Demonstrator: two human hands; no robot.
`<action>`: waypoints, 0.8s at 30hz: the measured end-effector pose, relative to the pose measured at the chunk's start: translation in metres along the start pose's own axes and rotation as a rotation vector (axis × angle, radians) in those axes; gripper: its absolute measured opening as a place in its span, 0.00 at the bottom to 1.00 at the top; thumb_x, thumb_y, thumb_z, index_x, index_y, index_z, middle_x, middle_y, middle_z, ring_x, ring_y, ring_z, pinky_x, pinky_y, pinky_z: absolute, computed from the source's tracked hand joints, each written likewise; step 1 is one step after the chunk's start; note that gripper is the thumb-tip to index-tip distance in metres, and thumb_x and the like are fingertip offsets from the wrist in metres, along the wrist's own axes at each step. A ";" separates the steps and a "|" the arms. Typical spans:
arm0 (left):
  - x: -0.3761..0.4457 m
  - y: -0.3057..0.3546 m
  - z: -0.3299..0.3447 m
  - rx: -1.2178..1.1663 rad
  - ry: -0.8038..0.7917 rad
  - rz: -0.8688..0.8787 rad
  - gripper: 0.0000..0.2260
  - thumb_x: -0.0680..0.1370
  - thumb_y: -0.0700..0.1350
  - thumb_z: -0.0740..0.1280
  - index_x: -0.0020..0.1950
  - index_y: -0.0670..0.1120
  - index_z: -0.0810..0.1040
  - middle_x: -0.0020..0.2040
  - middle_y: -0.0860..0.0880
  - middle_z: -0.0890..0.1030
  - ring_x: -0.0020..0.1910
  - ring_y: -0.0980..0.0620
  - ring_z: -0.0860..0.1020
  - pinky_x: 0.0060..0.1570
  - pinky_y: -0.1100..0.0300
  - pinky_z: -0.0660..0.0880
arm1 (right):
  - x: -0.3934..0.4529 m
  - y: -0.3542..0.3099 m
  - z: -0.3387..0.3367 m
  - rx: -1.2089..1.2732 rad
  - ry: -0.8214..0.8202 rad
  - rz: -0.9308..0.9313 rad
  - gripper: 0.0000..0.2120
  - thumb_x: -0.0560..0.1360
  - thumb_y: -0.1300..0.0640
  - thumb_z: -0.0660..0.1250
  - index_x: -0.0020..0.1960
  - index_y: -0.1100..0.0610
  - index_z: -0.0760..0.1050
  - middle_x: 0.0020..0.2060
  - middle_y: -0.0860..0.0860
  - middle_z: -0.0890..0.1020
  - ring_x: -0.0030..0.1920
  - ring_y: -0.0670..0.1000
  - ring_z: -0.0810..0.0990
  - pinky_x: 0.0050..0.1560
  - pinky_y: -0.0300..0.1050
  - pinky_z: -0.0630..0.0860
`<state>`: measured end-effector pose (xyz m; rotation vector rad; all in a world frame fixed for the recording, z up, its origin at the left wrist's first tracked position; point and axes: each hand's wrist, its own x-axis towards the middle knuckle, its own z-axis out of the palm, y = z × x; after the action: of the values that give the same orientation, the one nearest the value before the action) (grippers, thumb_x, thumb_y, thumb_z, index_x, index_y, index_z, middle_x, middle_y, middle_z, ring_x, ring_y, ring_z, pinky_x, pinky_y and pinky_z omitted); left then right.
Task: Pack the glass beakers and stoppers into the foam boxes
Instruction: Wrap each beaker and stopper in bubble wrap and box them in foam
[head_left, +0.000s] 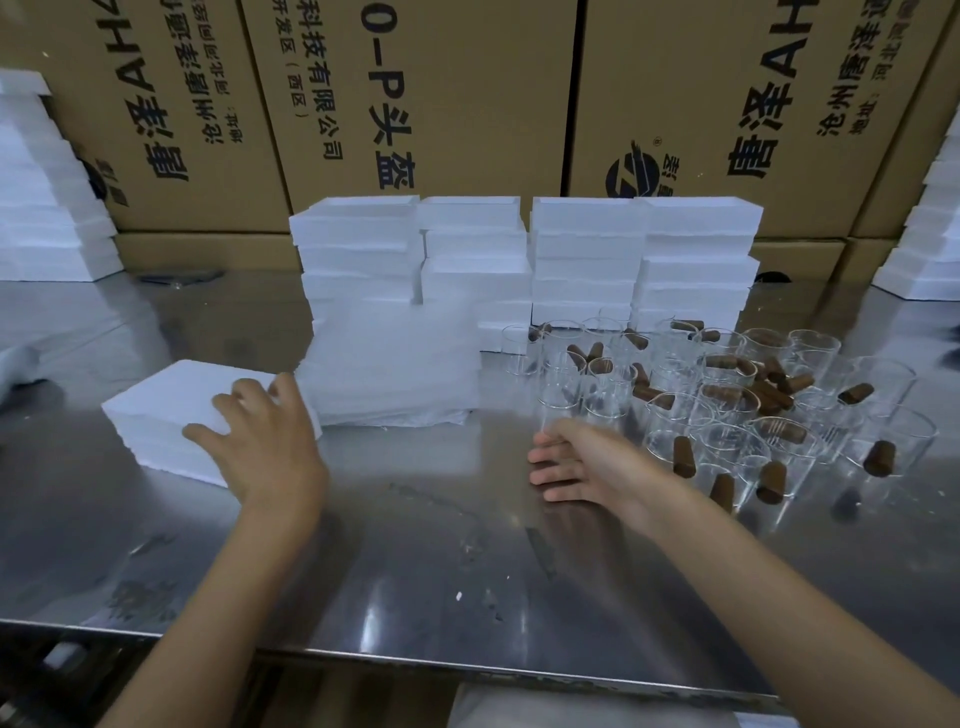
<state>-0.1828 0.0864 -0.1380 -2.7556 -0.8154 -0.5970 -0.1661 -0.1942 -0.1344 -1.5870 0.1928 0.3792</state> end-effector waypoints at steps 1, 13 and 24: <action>0.008 -0.003 0.002 0.000 -0.021 -0.029 0.28 0.65 0.39 0.76 0.61 0.41 0.68 0.59 0.37 0.72 0.58 0.36 0.71 0.64 0.34 0.65 | 0.001 0.000 0.000 0.004 0.003 0.002 0.14 0.81 0.54 0.61 0.59 0.63 0.76 0.55 0.59 0.82 0.42 0.53 0.83 0.40 0.45 0.82; 0.076 0.043 -0.053 -0.436 0.277 0.145 0.16 0.70 0.33 0.65 0.57 0.34 0.71 0.54 0.31 0.73 0.55 0.32 0.71 0.50 0.43 0.68 | 0.024 -0.012 0.000 -0.039 0.058 0.033 0.12 0.80 0.58 0.58 0.57 0.62 0.76 0.48 0.58 0.84 0.30 0.54 0.83 0.29 0.44 0.80; 0.161 0.217 -0.022 -0.457 -0.213 0.681 0.25 0.81 0.40 0.58 0.78 0.40 0.59 0.77 0.40 0.61 0.76 0.42 0.59 0.74 0.48 0.57 | 0.059 -0.005 -0.001 -0.098 0.073 -0.036 0.12 0.80 0.60 0.54 0.48 0.64 0.74 0.31 0.57 0.84 0.25 0.57 0.82 0.20 0.40 0.73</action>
<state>0.0543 -0.0229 -0.0654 -3.2556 0.3004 -0.3801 -0.1091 -0.1881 -0.1507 -1.7000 0.2040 0.3066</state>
